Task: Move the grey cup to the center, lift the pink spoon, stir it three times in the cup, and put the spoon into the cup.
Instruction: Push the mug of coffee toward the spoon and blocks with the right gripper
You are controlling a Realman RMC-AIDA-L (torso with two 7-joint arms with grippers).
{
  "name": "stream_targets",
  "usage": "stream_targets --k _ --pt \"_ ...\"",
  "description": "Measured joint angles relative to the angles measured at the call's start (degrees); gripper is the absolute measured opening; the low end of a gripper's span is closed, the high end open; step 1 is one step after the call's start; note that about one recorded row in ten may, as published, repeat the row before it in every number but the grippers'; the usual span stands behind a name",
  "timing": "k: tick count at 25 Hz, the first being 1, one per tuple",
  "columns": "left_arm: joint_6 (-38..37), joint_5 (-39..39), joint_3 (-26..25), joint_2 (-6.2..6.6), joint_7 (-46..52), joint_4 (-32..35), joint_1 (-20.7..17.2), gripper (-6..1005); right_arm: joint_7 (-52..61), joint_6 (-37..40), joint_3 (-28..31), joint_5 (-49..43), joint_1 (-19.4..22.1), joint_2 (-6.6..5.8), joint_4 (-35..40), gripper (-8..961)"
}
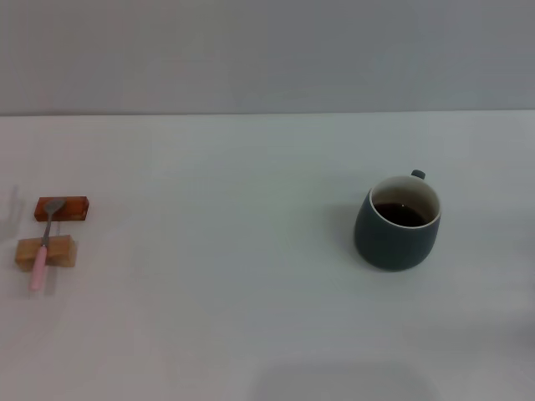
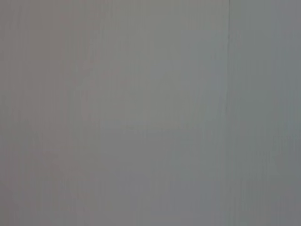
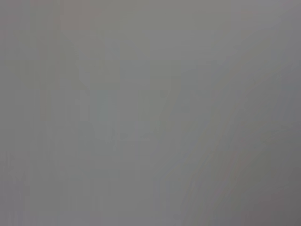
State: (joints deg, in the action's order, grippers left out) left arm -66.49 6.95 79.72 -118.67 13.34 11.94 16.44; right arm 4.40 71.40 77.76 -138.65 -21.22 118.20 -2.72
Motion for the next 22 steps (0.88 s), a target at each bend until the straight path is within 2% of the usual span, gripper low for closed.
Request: stream_targets --k 22 --pt "0.5 0.0 -0.2 0.02 0.0 -0.1 0.3 727 0.0 -2.1 -0.3 -0.4 -0.8 0.02 0.0 357"
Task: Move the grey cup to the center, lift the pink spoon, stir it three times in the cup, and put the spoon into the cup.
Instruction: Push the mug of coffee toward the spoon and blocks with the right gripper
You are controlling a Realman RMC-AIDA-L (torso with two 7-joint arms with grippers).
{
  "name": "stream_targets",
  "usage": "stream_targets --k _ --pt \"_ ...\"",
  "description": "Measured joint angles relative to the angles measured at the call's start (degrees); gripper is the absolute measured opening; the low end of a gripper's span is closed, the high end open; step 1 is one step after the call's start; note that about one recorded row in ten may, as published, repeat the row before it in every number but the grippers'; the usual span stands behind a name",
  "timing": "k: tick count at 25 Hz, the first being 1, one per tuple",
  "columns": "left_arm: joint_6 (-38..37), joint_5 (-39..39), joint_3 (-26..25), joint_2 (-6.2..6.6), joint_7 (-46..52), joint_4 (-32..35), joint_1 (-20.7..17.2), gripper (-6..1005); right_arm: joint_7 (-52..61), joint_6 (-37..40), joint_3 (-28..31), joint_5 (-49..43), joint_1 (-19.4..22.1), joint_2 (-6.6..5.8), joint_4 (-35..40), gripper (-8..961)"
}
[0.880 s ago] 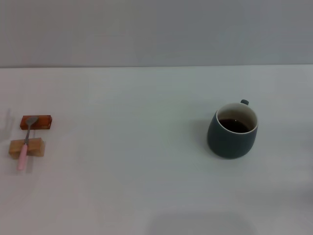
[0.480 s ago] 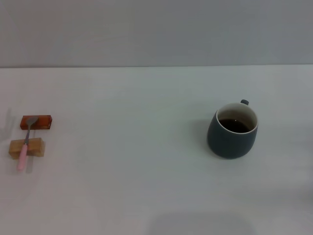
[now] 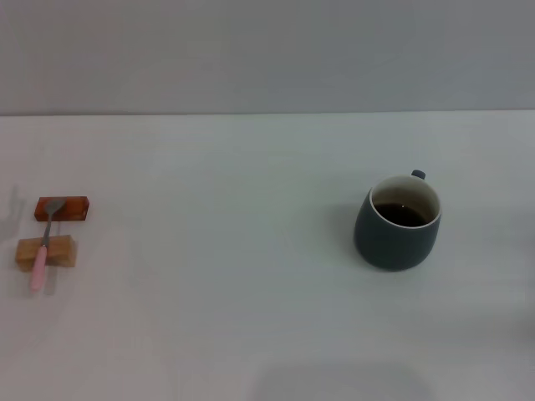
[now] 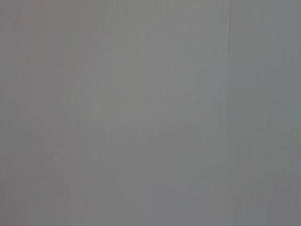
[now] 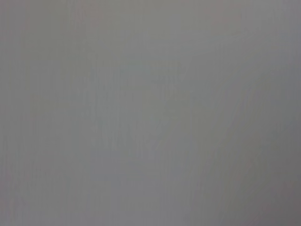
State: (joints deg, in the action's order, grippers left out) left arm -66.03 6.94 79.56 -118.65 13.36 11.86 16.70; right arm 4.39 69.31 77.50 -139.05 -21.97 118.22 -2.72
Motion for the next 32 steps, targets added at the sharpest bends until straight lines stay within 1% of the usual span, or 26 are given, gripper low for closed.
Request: stream_targets --k 7,11,14,15,17,20,25,29,30,31,32 --pt "0.0 0.0 0.1 0.0 0.0 0.0 0.1 727 0.0 -0.1 -0.1 -0.1 0.0 -0.01 0.0 328" --pt "-0.1 0.0 0.1 0.0 0.0 0.0 0.4 727 0.0 -2.2 -0.5 -0.9 0.0 -0.01 0.2 312" --pt "-0.1 0.0 0.1 0.0 0.0 0.0 0.6 727 -0.1 -4.3 -0.9 -1.5 0.0 0.23 0.2 300" --pt "-0.2 0.0 0.1 0.0 0.0 0.0 0.7 727 -0.1 -5.1 -1.8 -1.6 0.0 0.46 0.2 295" --pt "-0.2 -0.1 0.1 0.0 0.0 0.0 0.8 727 -0.1 -5.3 -2.4 -1.6 0.0 0.54 0.1 287" --pt "-0.3 0.0 0.1 0.0 0.0 0.0 0.8 727 0.0 -5.7 -5.0 -1.7 0.4 0.74 -0.3 275" --pt "-0.3 0.0 0.1 0.05 0.0 0.3 0.8 727 0.4 -7.3 -10.3 -1.7 0.6 1.16 -1.4 51" --pt "-0.4 0.0 0.0 0.07 0.0 0.4 0.8 727 0.4 -10.0 -14.1 -1.7 0.8 1.15 -3.4 13" --pt "-0.4 0.0 0.0 0.08 0.0 0.5 0.8 727 0.5 -10.8 -15.9 -1.7 0.8 1.11 -3.9 3" --pt "-0.5 0.0 -0.1 0.08 0.0 0.5 0.8 727 0.5 -10.8 -15.9 -1.7 0.8 1.11 -3.9 3" --pt "-0.5 0.0 -0.2 0.09 0.0 0.5 0.8 727 0.6 -11.2 -17.1 -1.7 0.6 1.05 -4.1 3"
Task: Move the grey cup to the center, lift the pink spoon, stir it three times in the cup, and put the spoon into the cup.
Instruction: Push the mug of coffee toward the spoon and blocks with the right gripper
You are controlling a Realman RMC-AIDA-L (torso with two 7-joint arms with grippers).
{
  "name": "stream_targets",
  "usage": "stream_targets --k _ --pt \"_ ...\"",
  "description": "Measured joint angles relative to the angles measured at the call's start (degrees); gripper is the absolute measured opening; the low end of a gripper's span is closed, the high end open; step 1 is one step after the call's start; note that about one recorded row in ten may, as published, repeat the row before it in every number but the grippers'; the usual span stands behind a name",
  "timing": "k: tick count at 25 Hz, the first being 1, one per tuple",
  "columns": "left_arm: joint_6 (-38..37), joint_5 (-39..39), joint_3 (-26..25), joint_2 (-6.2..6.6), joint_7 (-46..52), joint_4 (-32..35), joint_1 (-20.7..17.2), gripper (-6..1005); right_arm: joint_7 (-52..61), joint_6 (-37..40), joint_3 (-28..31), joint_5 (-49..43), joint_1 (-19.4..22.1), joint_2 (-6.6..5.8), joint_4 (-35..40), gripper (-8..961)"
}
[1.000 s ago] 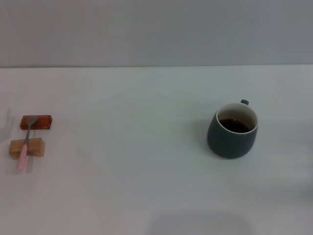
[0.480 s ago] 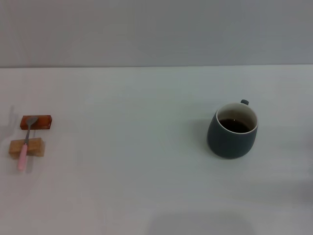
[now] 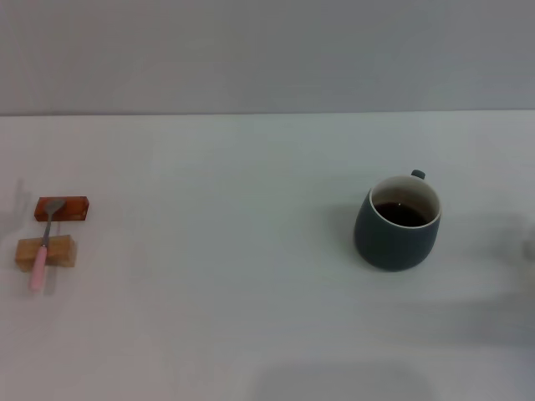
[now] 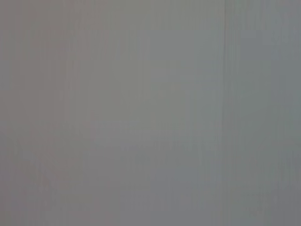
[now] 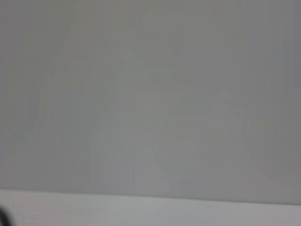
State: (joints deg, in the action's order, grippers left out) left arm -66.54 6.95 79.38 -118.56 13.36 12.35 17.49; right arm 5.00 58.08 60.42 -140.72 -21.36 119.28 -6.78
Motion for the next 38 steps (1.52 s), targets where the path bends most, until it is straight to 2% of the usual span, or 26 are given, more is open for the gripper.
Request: stream_targets --k 3,13,38 --pt "-0.1 0.0 -0.2 0.0 0.0 0.0 0.0 727 1.9 -1.7 -5.2 0.0 -1.1 -0.35 -0.1 3" --pt "-0.4 0.0 -0.3 0.0 0.0 0.1 0.2 726 3.1 -3.4 -13.5 0.0 -3.7 -0.62 0.3 4" --pt "-0.1 0.2 -0.4 -0.09 0.0 -0.3 1.2 726 4.3 -6.4 -24.5 0.0 -7.4 -0.61 0.0 5"
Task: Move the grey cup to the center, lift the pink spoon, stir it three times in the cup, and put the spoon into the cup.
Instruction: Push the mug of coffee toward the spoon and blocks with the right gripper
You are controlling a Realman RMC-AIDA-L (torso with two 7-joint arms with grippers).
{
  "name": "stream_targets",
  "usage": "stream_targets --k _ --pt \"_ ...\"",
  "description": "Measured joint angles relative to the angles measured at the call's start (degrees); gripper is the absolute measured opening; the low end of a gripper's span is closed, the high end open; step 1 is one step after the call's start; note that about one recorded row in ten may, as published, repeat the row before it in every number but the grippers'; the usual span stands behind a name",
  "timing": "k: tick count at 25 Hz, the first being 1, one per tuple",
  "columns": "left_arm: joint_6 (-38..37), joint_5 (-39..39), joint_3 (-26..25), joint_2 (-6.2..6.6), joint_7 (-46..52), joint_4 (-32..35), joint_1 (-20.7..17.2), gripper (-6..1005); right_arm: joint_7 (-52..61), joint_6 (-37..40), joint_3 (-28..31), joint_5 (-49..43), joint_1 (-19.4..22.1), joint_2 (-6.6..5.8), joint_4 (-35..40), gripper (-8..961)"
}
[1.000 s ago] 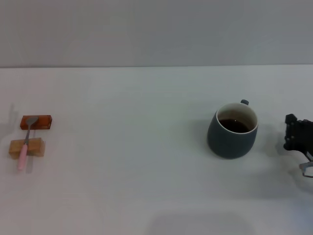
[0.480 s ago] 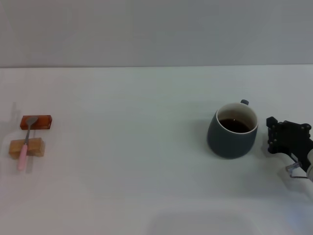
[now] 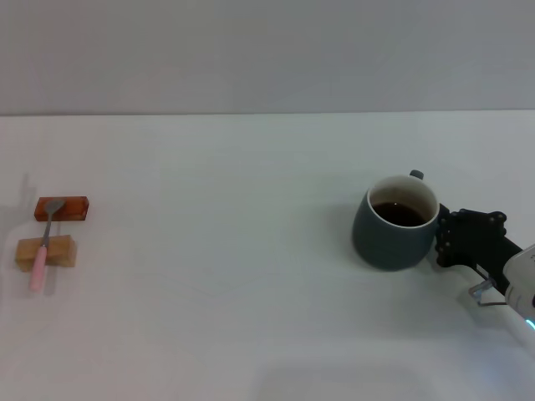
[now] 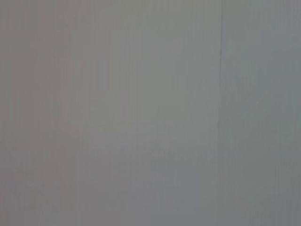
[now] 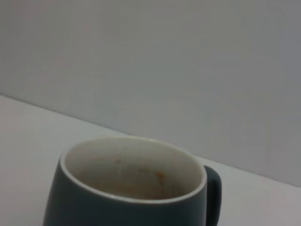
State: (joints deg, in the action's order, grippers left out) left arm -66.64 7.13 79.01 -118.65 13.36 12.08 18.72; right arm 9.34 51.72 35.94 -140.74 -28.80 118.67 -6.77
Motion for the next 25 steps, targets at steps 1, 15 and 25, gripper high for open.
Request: stream_targets --k 1,15,25 --pt "0.0 0.0 0.0 0.0 0.0 0.0 0.0 726 0.0 0.0 0.0 0.0 0.0 0.0 0.0 5" --pt "0.1 0.0 -0.1 0.09 0.0 -0.1 0.0 725 2.8 -2.2 -6.0 -0.1 -3.1 -0.04 -0.3 5" --pt "0.1 0.5 -0.1 0.03 0.0 -0.1 0.1 725 5.1 -3.1 -8.4 -0.1 -6.3 -0.32 -0.5 5"
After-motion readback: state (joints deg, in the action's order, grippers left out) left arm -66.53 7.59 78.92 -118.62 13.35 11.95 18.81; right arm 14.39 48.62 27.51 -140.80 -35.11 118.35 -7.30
